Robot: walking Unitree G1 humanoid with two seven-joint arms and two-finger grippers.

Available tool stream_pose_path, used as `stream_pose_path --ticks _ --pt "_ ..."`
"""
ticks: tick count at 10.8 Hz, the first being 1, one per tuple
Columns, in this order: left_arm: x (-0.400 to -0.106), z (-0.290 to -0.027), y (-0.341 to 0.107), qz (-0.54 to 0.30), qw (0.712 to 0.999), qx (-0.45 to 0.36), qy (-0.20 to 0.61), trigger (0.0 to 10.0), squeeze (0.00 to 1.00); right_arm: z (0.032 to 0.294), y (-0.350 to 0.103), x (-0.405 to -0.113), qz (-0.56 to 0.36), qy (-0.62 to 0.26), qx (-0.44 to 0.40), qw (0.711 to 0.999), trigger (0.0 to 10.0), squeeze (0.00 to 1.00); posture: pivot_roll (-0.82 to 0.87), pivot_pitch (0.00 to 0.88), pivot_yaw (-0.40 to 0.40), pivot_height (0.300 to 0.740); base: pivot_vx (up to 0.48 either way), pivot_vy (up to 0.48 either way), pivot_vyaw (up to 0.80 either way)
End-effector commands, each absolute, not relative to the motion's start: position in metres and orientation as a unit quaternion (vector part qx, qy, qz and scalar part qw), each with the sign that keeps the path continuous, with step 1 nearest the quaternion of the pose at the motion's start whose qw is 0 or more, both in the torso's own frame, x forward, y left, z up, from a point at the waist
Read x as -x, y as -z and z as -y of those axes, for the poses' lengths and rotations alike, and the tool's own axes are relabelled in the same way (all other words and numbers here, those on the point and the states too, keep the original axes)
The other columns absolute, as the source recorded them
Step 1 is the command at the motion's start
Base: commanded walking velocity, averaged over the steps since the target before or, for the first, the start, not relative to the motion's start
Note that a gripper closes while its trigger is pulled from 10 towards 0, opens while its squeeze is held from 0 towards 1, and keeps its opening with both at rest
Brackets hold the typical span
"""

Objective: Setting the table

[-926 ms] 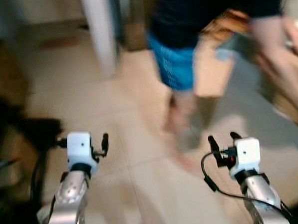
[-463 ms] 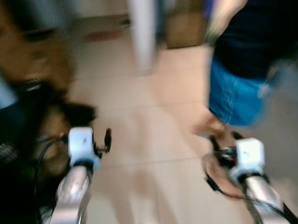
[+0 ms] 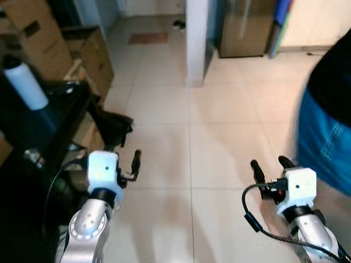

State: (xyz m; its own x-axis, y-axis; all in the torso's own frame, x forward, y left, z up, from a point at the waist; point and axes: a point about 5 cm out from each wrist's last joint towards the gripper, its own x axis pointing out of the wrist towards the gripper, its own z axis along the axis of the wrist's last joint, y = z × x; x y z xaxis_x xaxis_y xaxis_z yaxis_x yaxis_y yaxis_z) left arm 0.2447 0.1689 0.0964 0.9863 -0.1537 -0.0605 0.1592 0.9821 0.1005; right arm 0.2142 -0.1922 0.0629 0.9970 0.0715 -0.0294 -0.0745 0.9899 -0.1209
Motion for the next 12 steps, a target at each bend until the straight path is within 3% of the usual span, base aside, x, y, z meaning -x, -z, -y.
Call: stream_pose_path --ticks 1,12 --pt "-0.248 -0.171 -0.102 -0.024 0.995 -0.053 0.076 10.0 0.00 0.188 -0.064 -0.216 -0.011 -0.042 0.064 0.997 10.0 0.11 -0.01 0.030 0.020 0.740 0.386 0.285 0.00" --pt "-0.259 -0.173 -0.105 -0.040 0.997 -0.039 0.062 10.0 0.00 0.184 -0.057 -0.222 -0.027 -0.060 0.070 0.995 10.0 0.13 0.00 0.047 0.013 0.740 0.469 0.000 0.00"
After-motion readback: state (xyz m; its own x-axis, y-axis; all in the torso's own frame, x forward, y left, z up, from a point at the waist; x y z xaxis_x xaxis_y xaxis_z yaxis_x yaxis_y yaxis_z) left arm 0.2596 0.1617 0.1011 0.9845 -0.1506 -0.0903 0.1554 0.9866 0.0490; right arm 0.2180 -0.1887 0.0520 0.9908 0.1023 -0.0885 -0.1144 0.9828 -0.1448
